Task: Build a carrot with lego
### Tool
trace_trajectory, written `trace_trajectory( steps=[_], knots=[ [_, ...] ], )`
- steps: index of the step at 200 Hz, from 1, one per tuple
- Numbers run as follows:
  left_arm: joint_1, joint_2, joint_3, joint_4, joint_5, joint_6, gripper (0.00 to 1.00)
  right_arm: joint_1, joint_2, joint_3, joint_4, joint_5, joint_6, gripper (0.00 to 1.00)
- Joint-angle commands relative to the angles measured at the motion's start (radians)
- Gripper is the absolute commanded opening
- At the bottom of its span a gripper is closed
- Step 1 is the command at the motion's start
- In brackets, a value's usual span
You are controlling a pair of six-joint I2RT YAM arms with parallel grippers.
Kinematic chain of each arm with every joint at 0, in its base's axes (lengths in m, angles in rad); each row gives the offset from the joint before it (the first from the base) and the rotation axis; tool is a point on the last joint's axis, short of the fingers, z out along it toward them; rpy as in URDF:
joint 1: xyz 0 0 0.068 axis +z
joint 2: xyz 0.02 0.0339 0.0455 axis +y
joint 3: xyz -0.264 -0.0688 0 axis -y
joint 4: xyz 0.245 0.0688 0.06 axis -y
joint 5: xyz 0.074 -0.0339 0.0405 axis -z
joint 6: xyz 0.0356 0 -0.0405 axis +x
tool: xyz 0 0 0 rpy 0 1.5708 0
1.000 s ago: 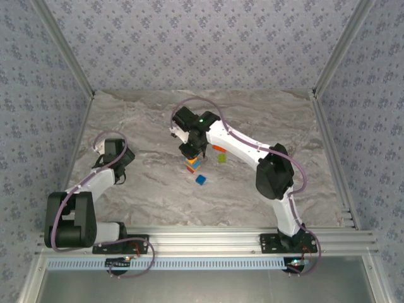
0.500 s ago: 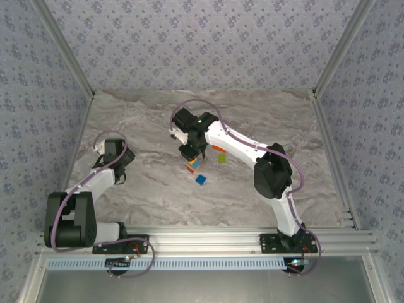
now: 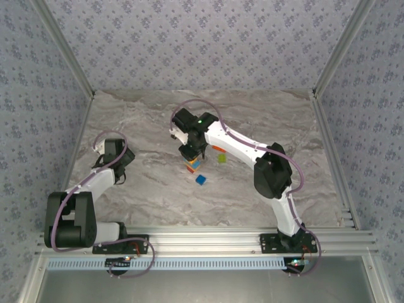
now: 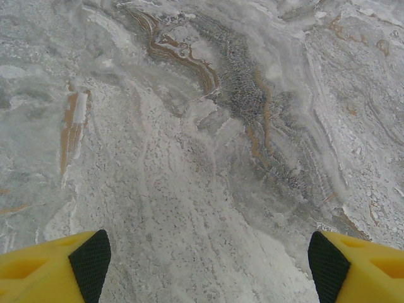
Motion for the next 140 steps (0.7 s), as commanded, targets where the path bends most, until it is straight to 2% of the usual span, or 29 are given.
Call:
trace_trajectory(
  steps=[1, 140],
  knots=[
    [-0.006, 0.003, 0.021, -0.015, -0.019, 0.013, 0.84, 0.004, 0.03, -0.052, -0.048, -0.011, 0.021, 0.27],
    [-0.006, 0.002, 0.022, -0.015, -0.017, 0.014, 0.84, 0.002, -0.051, -0.286, 0.052, 0.013, 0.055, 0.27]
  ],
)
